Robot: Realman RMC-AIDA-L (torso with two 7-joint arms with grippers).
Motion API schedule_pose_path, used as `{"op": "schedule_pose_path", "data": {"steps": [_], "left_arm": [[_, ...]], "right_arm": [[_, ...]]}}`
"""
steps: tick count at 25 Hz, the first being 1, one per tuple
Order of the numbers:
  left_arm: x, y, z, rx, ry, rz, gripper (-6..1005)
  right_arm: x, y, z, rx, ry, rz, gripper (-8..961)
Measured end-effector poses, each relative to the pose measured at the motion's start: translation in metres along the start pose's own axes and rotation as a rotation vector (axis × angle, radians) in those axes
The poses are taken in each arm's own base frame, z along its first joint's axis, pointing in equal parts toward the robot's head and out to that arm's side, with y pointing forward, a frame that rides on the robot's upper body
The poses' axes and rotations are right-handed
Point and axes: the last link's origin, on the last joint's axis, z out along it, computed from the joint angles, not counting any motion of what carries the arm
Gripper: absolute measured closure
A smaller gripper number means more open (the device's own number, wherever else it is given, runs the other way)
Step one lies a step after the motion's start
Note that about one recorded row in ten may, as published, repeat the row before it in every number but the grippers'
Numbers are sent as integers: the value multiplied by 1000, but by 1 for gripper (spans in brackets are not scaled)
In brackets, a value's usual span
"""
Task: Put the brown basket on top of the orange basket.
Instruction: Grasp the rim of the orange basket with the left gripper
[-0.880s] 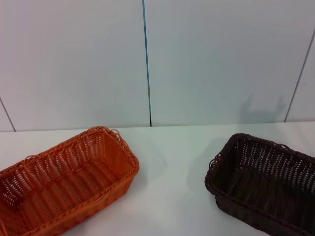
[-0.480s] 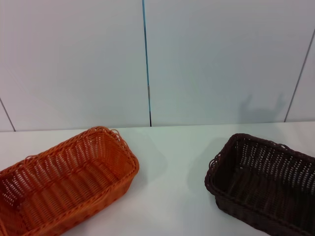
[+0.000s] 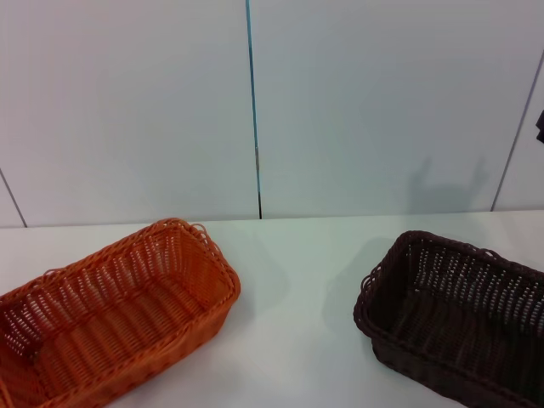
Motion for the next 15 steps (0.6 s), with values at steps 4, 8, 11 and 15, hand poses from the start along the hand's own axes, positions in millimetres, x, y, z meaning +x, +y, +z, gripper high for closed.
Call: {"op": "schedule_pose_path", "data": {"steps": [4, 8, 11, 15], "left_arm": [[24, 3, -4, -3, -81, -14, 99], [48, 7, -7, -7, -137, -31, 99], [56, 9, -4, -12, -178, -35, 99], [61, 10, 6, -17, -276, -40, 99]], "right_arm": [[-6, 0, 2, 0, -17, 3, 17], [-8, 0, 2, -1, -23, 3, 18], [-8, 1, 0, -3, -22, 4, 19], [-6, 0, 1, 0, -18, -1, 20]]}}
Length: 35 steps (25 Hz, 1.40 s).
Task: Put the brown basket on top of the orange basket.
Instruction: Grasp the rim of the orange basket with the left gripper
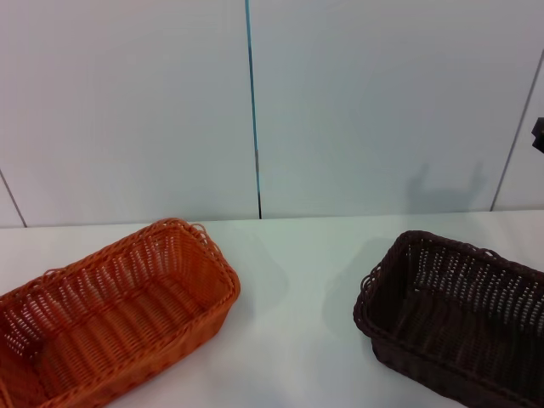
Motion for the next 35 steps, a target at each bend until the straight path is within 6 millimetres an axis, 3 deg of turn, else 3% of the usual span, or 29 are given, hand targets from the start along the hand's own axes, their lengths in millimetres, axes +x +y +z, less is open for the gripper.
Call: {"op": "schedule_pose_path", "data": {"steps": [8, 17, 25, 35], "left_arm": [[11, 5, 20, -16, -175, -12, 100], [1, 1, 45, -9, -286, -51, 100], [-3, -6, 48, -1, -282, -92, 100], [-12, 1, 58, -12, -321, -100, 100]], "right_arm": [[18, -1, 3, 4, 51, -12, 21], [31, -2, 7, 8, 85, -21, 23], [39, 0, 7, 3, 105, -36, 25], [39, 0, 8, 5, 96, -59, 28]]}}
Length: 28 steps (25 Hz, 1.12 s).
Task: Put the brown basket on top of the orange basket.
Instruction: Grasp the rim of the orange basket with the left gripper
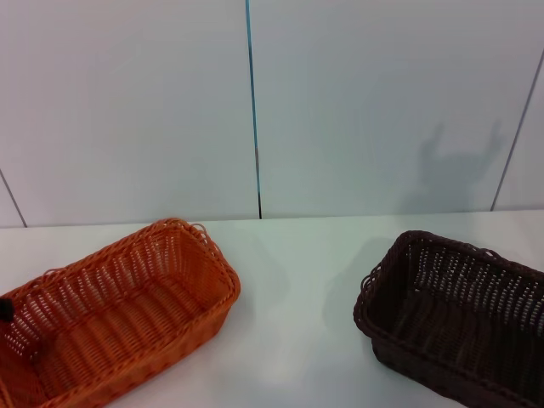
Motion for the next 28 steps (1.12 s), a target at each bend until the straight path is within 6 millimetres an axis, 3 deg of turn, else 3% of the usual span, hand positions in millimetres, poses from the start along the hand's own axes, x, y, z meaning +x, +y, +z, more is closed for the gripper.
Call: {"op": "schedule_pose_path", "data": {"steps": [7, 28], "left_arm": [[-7, 5, 12, -3, -53, 4, 100], [-20, 18, 23, -17, -158, -4, 122]], "right_arm": [[1, -3, 1, 6, -1, -6, 29], [1, -4, 9, 5, -16, -47, 34]]}}
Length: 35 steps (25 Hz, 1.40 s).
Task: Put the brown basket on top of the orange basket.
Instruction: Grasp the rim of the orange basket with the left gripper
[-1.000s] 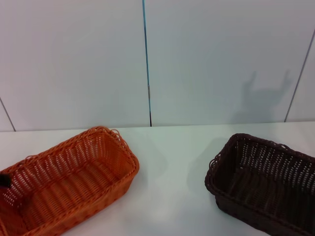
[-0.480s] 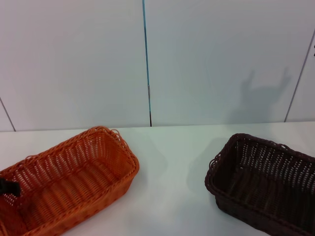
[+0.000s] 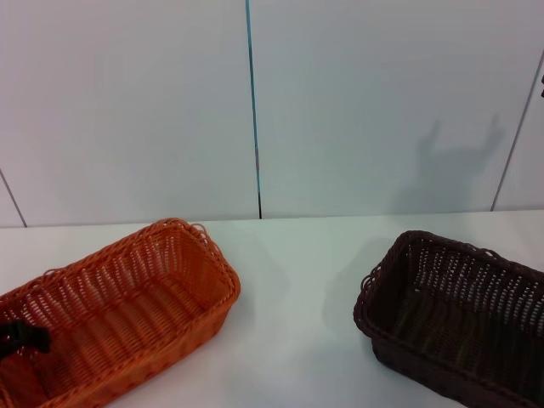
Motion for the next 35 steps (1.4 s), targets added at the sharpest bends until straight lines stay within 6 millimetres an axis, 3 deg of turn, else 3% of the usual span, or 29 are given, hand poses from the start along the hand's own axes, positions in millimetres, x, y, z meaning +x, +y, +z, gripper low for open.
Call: {"op": "schedule_pose_path", "data": {"steps": [17, 23, 28, 35], "left_arm": [[-6, 0, 8, 1, -14, -22, 143], [-5, 2, 8, 0, -14, -18, 359], [-8, 2, 10, 6, -46, -32, 418], [-8, -5, 9, 6, -42, -76, 421]], "right_arm": [[2, -3, 4, 11, 0, -33, 38], [1, -2, 5, 6, -7, -37, 39], [3, -3, 6, 8, -5, -38, 41], [4, -5, 8, 12, -1, -40, 42]]}}
